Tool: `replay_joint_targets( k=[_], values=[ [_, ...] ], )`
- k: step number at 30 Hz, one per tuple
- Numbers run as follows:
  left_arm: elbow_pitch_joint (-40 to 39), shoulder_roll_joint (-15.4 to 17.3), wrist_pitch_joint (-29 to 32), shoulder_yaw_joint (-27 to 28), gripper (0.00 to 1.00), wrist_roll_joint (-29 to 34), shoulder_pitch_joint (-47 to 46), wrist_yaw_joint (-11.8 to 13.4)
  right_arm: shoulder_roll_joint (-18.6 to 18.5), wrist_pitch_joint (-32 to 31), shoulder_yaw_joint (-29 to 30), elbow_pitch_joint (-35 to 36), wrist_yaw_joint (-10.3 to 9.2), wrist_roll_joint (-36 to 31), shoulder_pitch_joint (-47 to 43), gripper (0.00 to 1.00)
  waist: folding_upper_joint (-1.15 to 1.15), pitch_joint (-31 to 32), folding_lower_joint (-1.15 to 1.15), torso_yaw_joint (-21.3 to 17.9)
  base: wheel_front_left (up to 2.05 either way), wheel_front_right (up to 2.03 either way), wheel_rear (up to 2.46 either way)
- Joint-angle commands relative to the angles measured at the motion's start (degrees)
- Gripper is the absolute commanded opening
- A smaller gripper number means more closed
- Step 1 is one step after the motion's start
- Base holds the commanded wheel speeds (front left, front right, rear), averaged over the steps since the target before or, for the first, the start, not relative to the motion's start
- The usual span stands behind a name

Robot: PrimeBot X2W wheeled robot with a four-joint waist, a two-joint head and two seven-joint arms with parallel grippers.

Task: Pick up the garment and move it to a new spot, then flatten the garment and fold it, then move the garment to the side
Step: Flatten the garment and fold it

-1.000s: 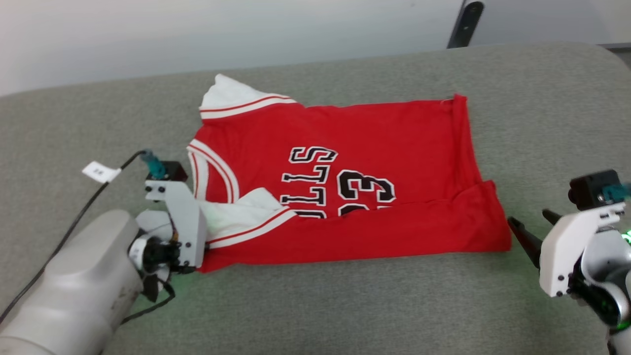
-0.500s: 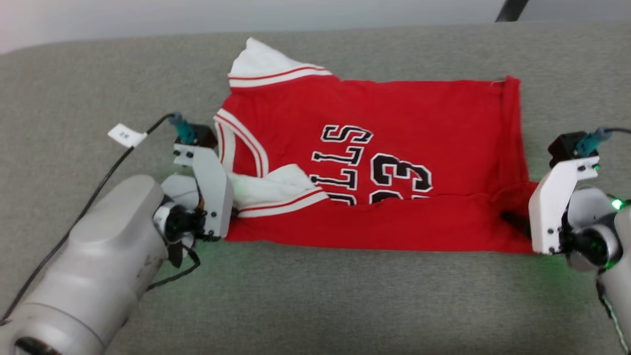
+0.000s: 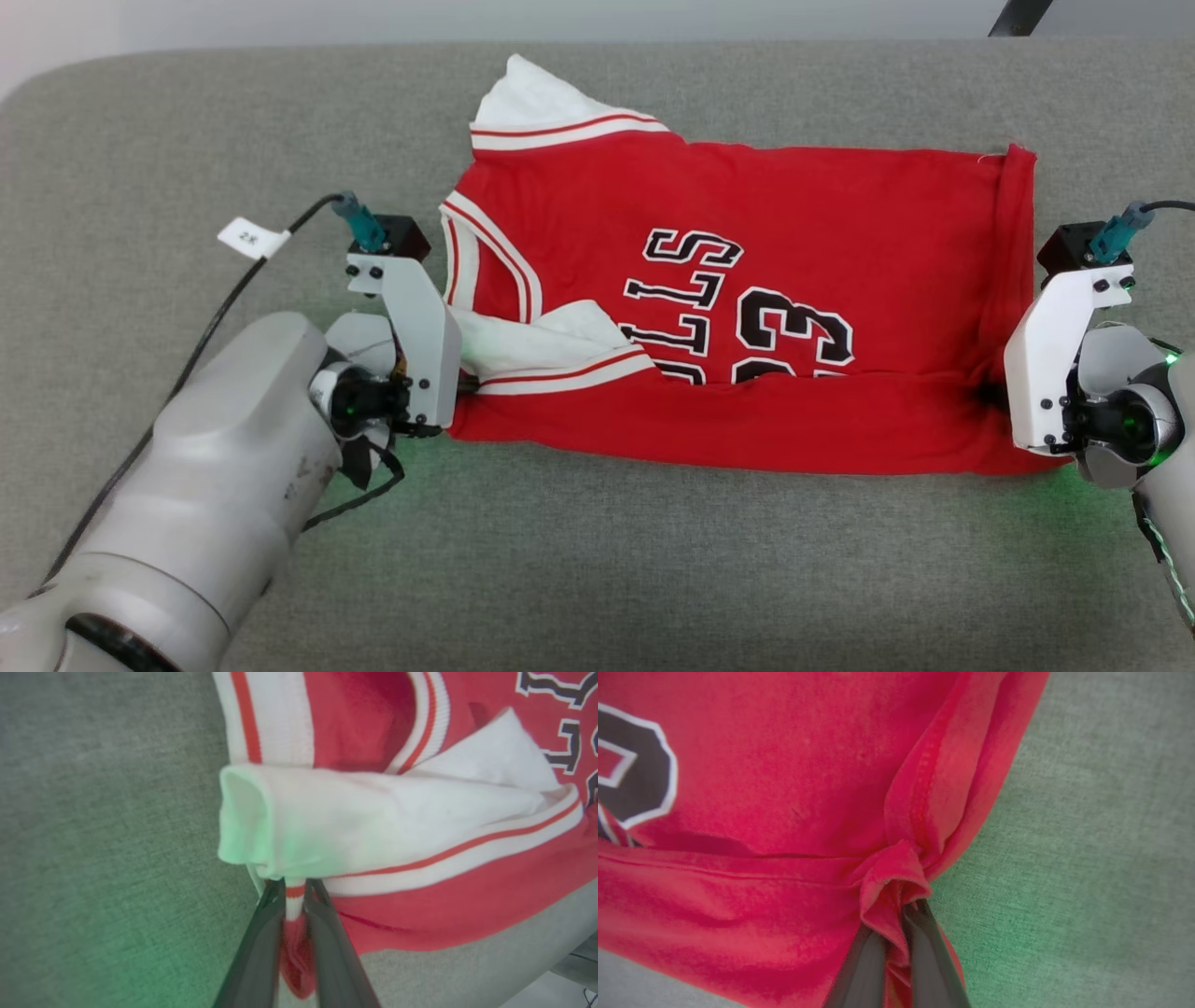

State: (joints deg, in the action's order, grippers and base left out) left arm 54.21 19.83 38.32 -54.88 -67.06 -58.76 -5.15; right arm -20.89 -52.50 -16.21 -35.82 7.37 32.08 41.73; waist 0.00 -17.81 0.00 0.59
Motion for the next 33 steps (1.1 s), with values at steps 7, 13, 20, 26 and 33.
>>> replay_joint_targets(
  k=[7,13,20,26,33],
  values=[
    [3.08,0.81,3.19,-0.59,0.0,-1.01,2.51,0.11,-1.64,-0.04,-2.42,-1.37,0.21,2.14,-3.14,0.0,0.0,4.16,0.0,0.35,0.0,0.0,0.0],
    [1.65,2.15,5.54,-0.81,0.0,-1.19,2.42,0.57,-4.25,-0.86,-3.33,0.73,0.12,3.86,-3.82,0.0,0.0,7.06,0.0,0.89,0.0,0.0,0.0],
    [-2.6,4.57,7.38,-1.45,0.0,-1.03,4.44,2.14,-8.17,-2.04,-4.05,4.42,0.07,5.69,-6.58,0.0,0.0,9.34,0.0,2.02,0.0,0.0,0.0],
    [-9.67,7.51,9.23,-2.53,0.0,-0.9,8.44,4.88,-11.21,-3.81,-3.86,7.87,0.07,6.92,-9.93,0.0,0.0,10.18,0.0,2.42,0.0,0.0,0.0],
    [-17.97,9.55,10.32,-3.54,0.0,-1.17,13.07,8.57,-11.6,-3.82,-2.53,10.15,0.07,7.15,-13.63,0.0,0.0,9.12,0.0,2.39,0.0,0.0,0.0]
  ],
)
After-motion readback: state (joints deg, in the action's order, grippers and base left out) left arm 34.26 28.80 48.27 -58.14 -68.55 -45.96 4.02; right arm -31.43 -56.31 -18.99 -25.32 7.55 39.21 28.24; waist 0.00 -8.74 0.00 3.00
